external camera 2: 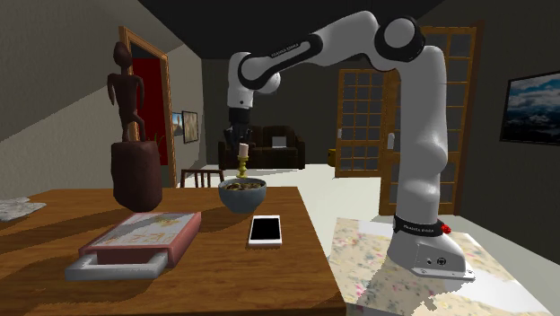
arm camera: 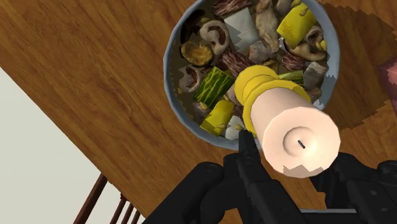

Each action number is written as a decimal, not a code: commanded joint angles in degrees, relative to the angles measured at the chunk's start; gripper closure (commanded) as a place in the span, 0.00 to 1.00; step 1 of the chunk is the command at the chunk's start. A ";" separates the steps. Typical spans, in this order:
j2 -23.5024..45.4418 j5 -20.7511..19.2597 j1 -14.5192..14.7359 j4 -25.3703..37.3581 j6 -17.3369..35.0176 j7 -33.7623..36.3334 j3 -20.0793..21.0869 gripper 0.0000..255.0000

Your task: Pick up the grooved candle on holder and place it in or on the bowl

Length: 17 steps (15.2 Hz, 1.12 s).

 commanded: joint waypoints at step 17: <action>0.31 -0.07 -0.02 -0.98 1.30 -0.02 -0.03 0.00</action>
